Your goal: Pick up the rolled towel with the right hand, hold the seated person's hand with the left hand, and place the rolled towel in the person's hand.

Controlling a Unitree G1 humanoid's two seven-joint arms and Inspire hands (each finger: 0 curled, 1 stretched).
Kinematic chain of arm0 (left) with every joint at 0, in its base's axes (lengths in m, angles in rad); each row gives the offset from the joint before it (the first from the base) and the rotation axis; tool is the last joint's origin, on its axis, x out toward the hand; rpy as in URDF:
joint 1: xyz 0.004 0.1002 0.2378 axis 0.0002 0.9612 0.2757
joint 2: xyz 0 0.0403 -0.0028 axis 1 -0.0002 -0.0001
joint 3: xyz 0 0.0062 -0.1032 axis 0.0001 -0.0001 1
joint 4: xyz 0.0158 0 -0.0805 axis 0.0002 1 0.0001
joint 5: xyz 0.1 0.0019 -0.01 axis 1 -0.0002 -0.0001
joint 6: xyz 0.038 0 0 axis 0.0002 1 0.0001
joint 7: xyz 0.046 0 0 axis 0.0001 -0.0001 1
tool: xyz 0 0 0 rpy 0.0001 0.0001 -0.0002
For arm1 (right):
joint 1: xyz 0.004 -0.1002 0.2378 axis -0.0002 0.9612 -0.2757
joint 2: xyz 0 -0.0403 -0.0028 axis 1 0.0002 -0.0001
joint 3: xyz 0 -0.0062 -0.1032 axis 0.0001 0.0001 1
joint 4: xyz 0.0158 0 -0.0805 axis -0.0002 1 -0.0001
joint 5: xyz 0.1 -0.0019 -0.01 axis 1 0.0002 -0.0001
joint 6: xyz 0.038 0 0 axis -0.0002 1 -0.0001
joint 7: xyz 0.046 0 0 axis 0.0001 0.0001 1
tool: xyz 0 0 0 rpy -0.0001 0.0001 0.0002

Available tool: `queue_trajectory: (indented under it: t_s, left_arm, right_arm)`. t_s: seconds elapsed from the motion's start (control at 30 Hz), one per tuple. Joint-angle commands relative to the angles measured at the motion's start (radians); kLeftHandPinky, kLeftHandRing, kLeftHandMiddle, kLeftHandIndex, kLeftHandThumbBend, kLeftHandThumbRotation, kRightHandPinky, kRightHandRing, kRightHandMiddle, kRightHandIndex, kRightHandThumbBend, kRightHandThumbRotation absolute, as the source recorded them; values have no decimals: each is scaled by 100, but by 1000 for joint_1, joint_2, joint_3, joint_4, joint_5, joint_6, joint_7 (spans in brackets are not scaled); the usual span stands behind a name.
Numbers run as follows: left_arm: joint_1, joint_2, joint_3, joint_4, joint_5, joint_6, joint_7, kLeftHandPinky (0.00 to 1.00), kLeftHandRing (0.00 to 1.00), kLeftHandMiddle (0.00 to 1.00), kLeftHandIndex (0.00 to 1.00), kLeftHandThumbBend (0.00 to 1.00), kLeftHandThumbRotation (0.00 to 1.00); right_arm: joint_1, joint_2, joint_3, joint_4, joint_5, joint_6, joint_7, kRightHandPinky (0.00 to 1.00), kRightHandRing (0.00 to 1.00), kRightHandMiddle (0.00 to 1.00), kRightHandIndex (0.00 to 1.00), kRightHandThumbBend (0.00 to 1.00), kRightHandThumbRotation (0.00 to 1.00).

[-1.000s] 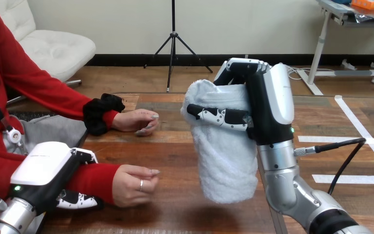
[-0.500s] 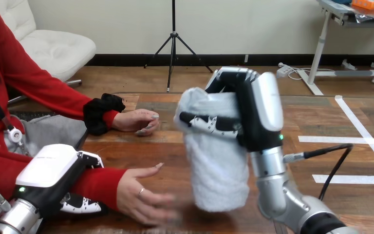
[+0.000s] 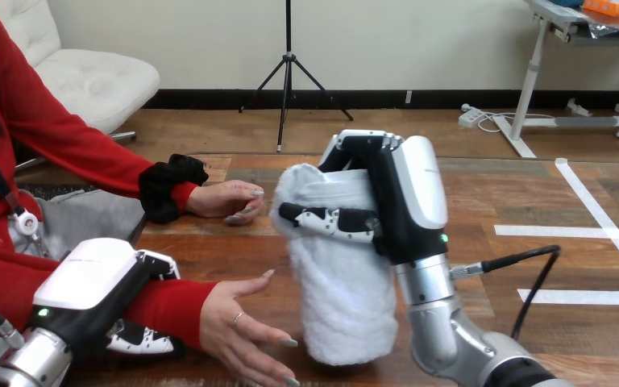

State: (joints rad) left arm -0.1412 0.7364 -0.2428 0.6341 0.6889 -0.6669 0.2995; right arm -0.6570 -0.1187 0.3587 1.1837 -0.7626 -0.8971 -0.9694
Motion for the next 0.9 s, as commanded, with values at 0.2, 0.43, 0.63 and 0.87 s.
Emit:
queue_trajectory:
  t_s: [0.2, 0.43, 0.63, 0.87]
  left_arm:
    - [-95, -60, 36, -199, -47, -21, -9, 35, 37, 42, 45, 77, 13]
    - [-99, -75, 37, -221, -53, -8, -28, 35, 37, 43, 45, 77, 13]
    - [-93, -83, 46, -249, -59, 5, -49, 35, 36, 42, 45, 77, 13]
    - [-86, -89, 56, -272, -65, 12, -67, 34, 36, 42, 44, 78, 12]
  right_arm:
    - [-199, 39, 11, -54, -14, -12, -79, 15, 18, 24, 24, 77, 0]
    - [-198, 53, 19, -66, -26, -27, -107, 14, 17, 23, 23, 77, 0]
    - [-195, 68, 23, -69, -21, -37, -118, 13, 16, 22, 22, 75, 0]
    - [-196, 86, 32, -77, -32, -30, -154, 13, 16, 22, 23, 75, 0]
